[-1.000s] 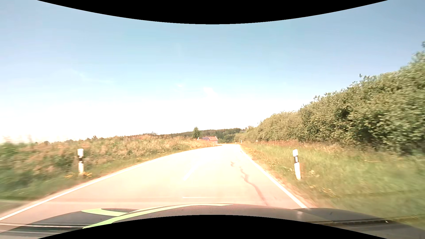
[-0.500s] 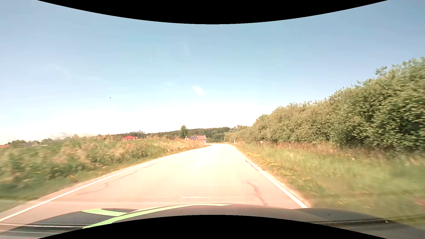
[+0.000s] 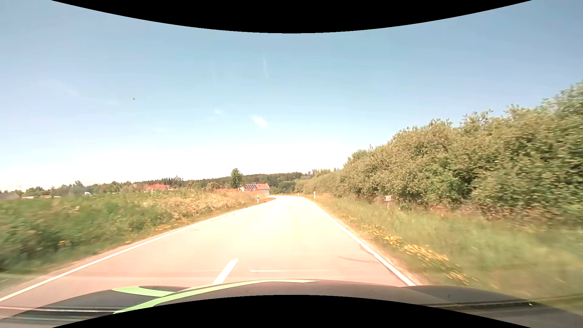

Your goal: Follow the waypoints while adhering to traffic rules and regulations

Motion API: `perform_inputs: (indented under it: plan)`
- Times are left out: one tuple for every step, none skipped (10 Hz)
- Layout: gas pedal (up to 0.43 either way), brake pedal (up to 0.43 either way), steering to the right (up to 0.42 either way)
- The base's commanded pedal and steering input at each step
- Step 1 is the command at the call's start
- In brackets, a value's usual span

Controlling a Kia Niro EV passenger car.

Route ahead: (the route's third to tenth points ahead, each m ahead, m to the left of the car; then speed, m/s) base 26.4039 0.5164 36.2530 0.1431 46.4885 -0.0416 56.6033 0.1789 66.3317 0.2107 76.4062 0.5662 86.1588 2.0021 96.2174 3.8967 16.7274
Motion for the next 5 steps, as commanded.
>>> perform_inputs:
  plan:
    - [0.067,0.000,0.012]
    - [0.067,0.000,0.009]
    - [0.067,0.000,0.006]
    - [0.067,0.000,0.006]
    - [0.067,0.000,0.006]
